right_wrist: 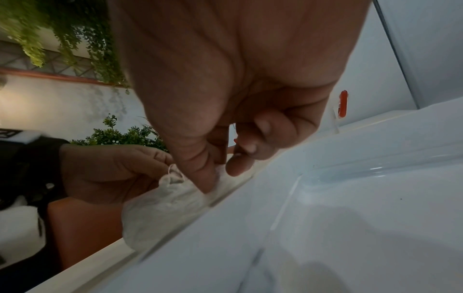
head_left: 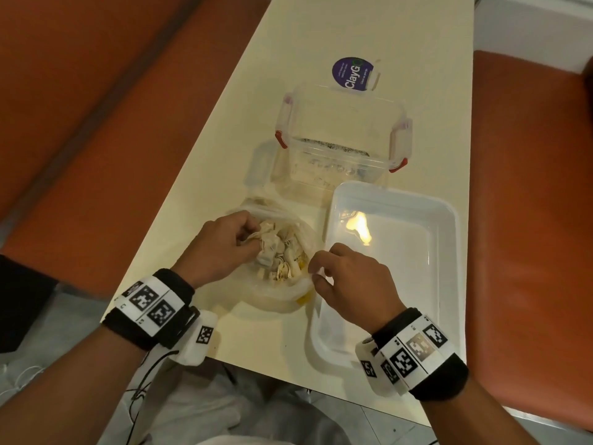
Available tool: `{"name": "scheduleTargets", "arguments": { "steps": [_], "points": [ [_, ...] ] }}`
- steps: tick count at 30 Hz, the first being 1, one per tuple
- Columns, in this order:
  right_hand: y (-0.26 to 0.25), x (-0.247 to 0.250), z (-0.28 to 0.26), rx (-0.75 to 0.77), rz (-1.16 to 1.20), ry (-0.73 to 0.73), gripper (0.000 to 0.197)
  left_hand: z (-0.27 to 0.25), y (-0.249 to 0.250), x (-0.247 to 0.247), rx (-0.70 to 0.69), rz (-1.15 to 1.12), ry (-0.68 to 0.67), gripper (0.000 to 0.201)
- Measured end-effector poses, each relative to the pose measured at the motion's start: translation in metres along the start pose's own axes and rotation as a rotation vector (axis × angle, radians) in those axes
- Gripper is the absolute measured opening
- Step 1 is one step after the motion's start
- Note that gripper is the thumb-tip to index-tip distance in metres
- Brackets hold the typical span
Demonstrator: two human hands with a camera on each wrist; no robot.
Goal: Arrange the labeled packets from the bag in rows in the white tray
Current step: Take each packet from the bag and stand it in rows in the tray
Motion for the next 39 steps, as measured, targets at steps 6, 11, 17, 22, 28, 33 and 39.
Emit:
{"name": "scheduleTargets", "arguments": {
  "steps": [6,11,17,22,28,33,39],
  "points": [
    [0.0,-0.001,-0.004,0.001,0.061,0.011,0.019,-0.017,0.02,-0.009,0.144,-0.86,-0.159,0.019],
    [0.004,0.013,-0.006,-0.014,0.417,0.107,0.019,-0.024,0.031,-0.016,0.162,-1.117,-0.183,0.024],
    [-0.011,0.023,-0.002,-0.04,0.903,0.058,0.025,-0.025,0.04,-0.02,0.157,-1.255,-0.17,0.035],
    [-0.011,0.031,-0.006,-0.059,1.049,0.072,0.021,-0.023,0.051,-0.015,0.135,-1.275,-0.157,0.049],
    [-0.015,0.045,-0.012,-0.085,1.089,0.143,0.036,-0.026,0.064,-0.038,0.133,-1.081,-0.201,0.036],
    [-0.002,0.044,-0.014,-0.163,1.15,0.176,0.016,-0.029,0.069,-0.048,0.155,-1.16,-0.224,0.024],
    [0.005,0.036,-0.023,-0.183,1.342,0.084,0.015,-0.032,0.076,-0.053,0.206,-1.362,-0.309,0.012]
  ]
}}
Point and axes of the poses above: each hand's wrist, its own z-axis towards the middle knuckle, its own x-axis out of the back of the hand, y = z × x, the point moved 9 cm from there along z, towards the middle knuckle, and after that the axes turned 2 degrees about -z, right-handed, at the moved point
